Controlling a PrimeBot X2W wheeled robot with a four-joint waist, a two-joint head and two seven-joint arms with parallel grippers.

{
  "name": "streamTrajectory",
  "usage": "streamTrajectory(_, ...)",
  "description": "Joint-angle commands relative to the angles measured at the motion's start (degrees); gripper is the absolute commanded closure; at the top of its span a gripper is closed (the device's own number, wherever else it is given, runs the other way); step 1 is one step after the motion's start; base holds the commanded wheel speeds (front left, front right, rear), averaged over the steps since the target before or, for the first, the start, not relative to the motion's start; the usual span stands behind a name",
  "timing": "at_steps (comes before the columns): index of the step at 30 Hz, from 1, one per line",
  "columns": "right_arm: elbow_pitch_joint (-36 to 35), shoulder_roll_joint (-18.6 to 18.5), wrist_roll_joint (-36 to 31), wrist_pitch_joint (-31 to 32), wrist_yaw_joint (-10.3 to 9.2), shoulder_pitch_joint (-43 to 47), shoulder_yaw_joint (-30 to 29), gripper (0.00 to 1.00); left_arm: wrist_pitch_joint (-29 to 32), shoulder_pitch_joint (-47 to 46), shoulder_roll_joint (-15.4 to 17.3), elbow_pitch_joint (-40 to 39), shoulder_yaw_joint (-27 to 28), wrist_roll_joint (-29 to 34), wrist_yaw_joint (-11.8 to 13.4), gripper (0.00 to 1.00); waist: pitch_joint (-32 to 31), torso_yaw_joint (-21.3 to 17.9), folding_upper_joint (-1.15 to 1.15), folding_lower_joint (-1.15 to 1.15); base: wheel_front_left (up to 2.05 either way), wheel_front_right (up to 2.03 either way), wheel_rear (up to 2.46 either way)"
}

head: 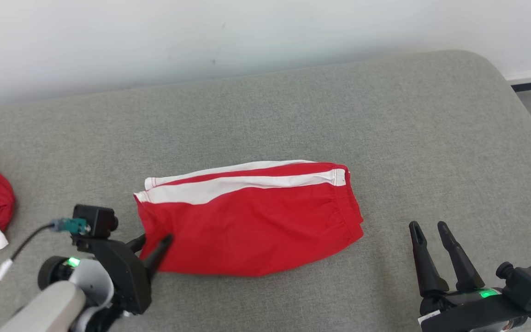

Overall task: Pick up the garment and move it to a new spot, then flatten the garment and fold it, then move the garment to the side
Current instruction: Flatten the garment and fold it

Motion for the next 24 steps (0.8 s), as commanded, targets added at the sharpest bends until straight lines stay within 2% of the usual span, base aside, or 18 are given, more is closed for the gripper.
streamTrajectory(1, -0.4, 0.1, -0.5, 0.3, -0.13, 0.5, -0.4, 0.0, -2.2, 1.3, -1.2, -0.1, 0.5, 0.2, 0.5, 0.0, -0.7, 0.7, 0.0, 0.01, 0.0, 0.0, 0.0)
streamTrajectory(13, -2.5, -0.7, -3.4, 2.1, -0.13, -0.1, -2.3, 0.0, -23.0, 5.6, -3.5, 2.0, 6.9, 3.7, 3.5, 0.0, -3.9, 3.8, 0.0, 0.01, 0.0, 0.0, 0.0)
streamTrajectory(18, -3.1, 0.4, -4.2, 2.2, -0.13, 0.2, -4.0, 0.0, -25.1, 7.7, -4.6, -0.7, 12.3, 7.9, 5.6, 0.0, -5.1, 5.7, 0.0, 0.01, 0.0, 0.0, 0.0)
streamTrajectory(21, -3.3, 1.1, -4.7, 2.3, -0.13, 0.8, -4.9, 0.0, -25.1, 10.7, -6.6, -4.3, 18.9, 12.1, 7.2, 0.0, -5.6, 6.8, 0.0, 0.01, 0.0, 0.0, 0.0)
streamTrajectory(24, -3.4, 1.7, -5.3, 2.4, -0.13, 1.0, -5.3, 0.0, -25.1, 14.4, -8.2, -7.2, 24.4, 17.7, 7.1, 0.0, -5.9, 7.5, 0.0, 0.01, 0.0, 0.0, 0.0)
